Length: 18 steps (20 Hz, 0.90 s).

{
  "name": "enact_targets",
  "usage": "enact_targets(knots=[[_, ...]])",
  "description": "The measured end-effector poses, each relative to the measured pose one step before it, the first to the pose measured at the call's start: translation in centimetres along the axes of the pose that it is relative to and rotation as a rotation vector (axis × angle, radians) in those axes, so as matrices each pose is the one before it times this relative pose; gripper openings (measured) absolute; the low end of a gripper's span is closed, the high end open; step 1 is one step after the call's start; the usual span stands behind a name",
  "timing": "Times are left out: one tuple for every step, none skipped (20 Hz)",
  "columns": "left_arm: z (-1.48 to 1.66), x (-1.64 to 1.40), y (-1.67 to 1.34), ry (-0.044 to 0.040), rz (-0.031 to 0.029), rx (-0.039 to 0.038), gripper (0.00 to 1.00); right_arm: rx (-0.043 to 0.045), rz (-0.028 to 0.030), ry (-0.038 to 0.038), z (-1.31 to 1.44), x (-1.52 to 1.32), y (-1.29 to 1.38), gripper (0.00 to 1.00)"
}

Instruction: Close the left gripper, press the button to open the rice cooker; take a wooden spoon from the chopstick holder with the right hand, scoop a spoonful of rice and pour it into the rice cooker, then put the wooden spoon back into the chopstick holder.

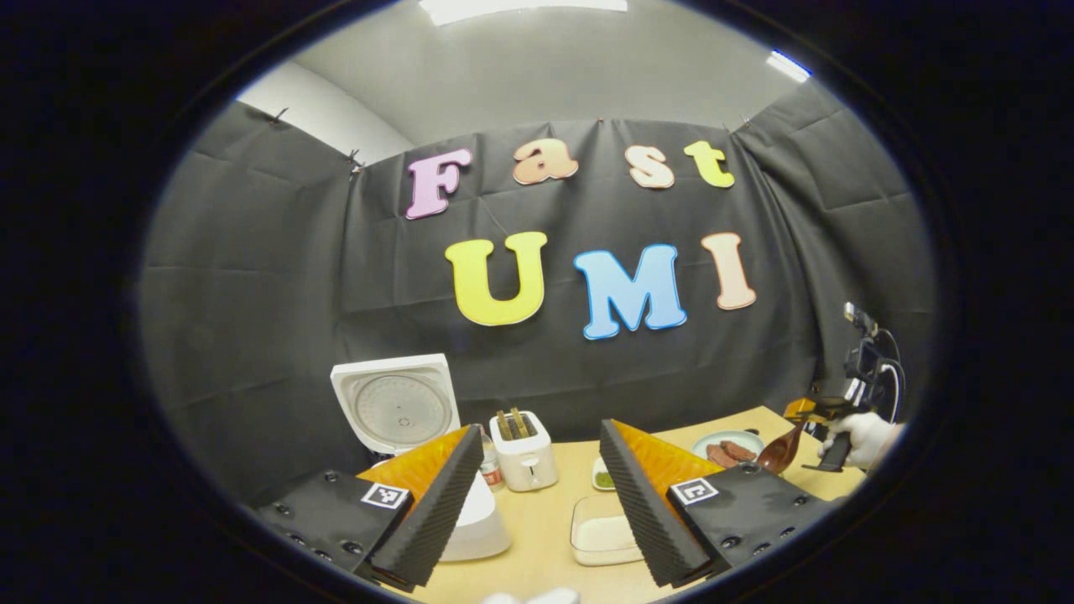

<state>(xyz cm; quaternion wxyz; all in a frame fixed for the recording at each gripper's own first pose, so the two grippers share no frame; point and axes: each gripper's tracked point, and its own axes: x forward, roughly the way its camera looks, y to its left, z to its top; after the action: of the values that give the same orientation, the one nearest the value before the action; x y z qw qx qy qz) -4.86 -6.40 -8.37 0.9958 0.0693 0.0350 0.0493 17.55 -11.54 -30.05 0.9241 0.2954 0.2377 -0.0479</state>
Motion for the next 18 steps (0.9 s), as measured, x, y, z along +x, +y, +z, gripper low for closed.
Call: enact_targets(knots=[[0.091, -0.073, -0.149, -0.00106, 0.00226, 0.00547, 0.99, -0.00478, -0.00145, 0.00958, -0.614, 0.468, -0.141, 0.17], [0.237, 0.027, -0.105, -0.00291, 0.00113, 0.00556, 0.99, 0.00201, -0.00149, 0.00418, -0.473, 0.459, -0.227, 0.17], [0.075, 0.032, 0.004, -0.00097, 0.00393, 0.00577, 0.99, 0.00198, -0.00451, 0.01039, -0.671, 0.418, -0.35, 0.17], [-0.035, -0.026, -0.11, 0.00367, 0.00012, 0.00243, 0.99, -0.00274, -0.00704, 0.00607, -0.567, 0.414, -0.407, 0.17], [-0.131, -0.026, -0.032, 0.00387, 0.00233, 0.00045, 0.99, -0.00701, -0.01215, 0.00378, -0.517, 0.28, -0.526, 0.17], [0.109, -0.005, -0.072, -0.00166, -0.00116, -0.00036, 0.99, -0.00979, -0.00989, 0.00022, -0.479, 0.319, -0.349, 0.17], [0.036, -0.008, -0.207, 0.0006, -0.00449, 0.00265, 0.99, -0.00176, -0.00699, 0.00626, -0.433, 0.223, -0.318, 0.17], [0.028, 0.023, -0.005, 0.0001, 0.00215, 0.00664, 0.99, 0.00971, 0.0001, 0.01227, -0.486, 0.193, -0.151, 0.17], [0.015, 0.004, 0.001, -0.0004, -0.00021, 0.0027, 0.99, 0.00373, -0.00723, 0.00951, -0.636, 0.189, -0.273, 0.17], [0.115, -0.037, 0.022, -0.00105, 0.00016, -0.00222, 0.99, 0.00111, -0.00941, 0.00781, -0.625, 0.196, -0.352, 0.17], [0.002, -0.072, 0.062, -0.00035, 0.00182, -0.00244, 0.99, 0.00132, -0.008, 0.01312, -0.62, 0.37, -0.364, 0.17], [0.138, -0.049, 0.168, -0.00165, 0.00257, -0.0003, 0.99, 0.00478, -0.00979, 0.01246, -0.566, 0.286, -0.313, 0.17], [0.182, -0.009, 0.059, -0.00256, 0.00285, 0.00107, 0.99, 0.00675, -0.00339, 0.01202, -0.524, -0.013, -0.288, 0.17], [0.078, -0.039, 0.131, 0.00094, 0.00254, 0.00225, 0.99, 0.02011, -0.00182, -0.00795, 0.115, 0.058, -0.152, 0.17], [-0.025, 0.025, 0.19, -0.00026, 0.00233, 0.00112, 0.99, 0.02057, -0.01025, -0.00099, 0.06, 0.148, -0.328, 0.17], [0.002, -0.011, 0.141, 0.00098, 0.00268, -0.00048, 0.99, 0.01668, 0.00705, 0.00051, 0.124, -0.255, -0.071, 0.17], [-0.019, 0.047, 0.125, 0.00038, 0.00236, -0.00071, 0.99, 0.00265, 0.00262, 0.00321, -0.093, 0.07, -0.07, 0.17], [-0.006, 0.061, 0.166, 0.0, 0.00238, 0.00016, 0.99, -0.00779, 0.00239, 0.00587, -0.027, -0.092, -0.047, 0.17]])
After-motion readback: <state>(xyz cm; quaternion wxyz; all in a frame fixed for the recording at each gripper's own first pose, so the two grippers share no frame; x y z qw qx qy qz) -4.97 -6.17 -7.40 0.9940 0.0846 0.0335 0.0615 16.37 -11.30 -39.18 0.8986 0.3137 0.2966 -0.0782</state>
